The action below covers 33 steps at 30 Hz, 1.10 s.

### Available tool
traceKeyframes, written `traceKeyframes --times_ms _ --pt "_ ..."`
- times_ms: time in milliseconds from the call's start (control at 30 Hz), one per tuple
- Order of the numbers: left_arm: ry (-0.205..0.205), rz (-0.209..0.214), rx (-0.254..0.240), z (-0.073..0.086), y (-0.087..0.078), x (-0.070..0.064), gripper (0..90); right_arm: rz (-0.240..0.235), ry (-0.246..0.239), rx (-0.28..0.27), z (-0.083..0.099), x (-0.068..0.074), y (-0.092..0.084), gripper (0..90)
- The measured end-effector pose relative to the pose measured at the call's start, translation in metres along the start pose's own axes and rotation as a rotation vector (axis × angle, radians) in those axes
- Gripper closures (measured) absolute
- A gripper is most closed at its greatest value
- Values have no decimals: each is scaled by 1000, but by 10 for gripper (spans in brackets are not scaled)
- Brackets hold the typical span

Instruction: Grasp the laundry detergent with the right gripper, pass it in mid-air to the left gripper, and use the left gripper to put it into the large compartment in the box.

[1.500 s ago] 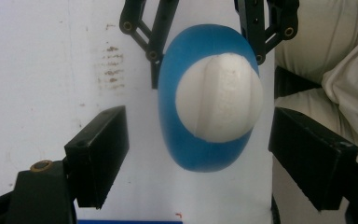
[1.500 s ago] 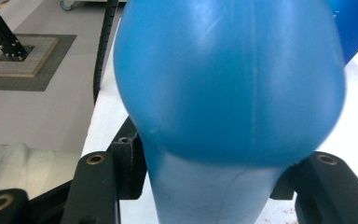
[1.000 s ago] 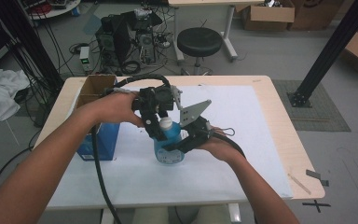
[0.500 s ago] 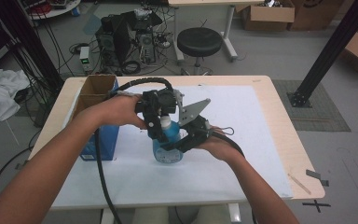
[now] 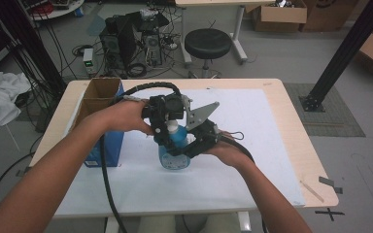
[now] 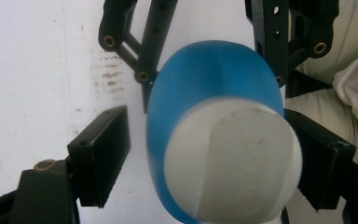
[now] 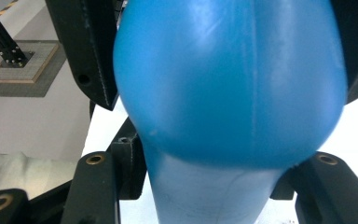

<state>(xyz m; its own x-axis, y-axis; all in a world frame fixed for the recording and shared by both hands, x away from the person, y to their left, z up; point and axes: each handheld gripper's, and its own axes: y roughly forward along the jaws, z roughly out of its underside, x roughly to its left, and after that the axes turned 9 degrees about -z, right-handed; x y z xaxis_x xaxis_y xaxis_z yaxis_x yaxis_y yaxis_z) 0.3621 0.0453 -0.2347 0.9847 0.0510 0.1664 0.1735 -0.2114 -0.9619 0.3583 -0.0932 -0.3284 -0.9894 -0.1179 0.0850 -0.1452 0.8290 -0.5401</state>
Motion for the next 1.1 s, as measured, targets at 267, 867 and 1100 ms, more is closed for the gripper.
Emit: traceKeyframes --times_ms 267,867,1100 --pt "5 1 2 -1 1 0 228 0 2 -2 0 -1 0 441" --pt "30 -6 -6 -1 0 1 273 4 2 -7 0 -1 -1 441" --pt "17 1 -6 -1 1 0 288 4 2 -4 0 0 -1 441"
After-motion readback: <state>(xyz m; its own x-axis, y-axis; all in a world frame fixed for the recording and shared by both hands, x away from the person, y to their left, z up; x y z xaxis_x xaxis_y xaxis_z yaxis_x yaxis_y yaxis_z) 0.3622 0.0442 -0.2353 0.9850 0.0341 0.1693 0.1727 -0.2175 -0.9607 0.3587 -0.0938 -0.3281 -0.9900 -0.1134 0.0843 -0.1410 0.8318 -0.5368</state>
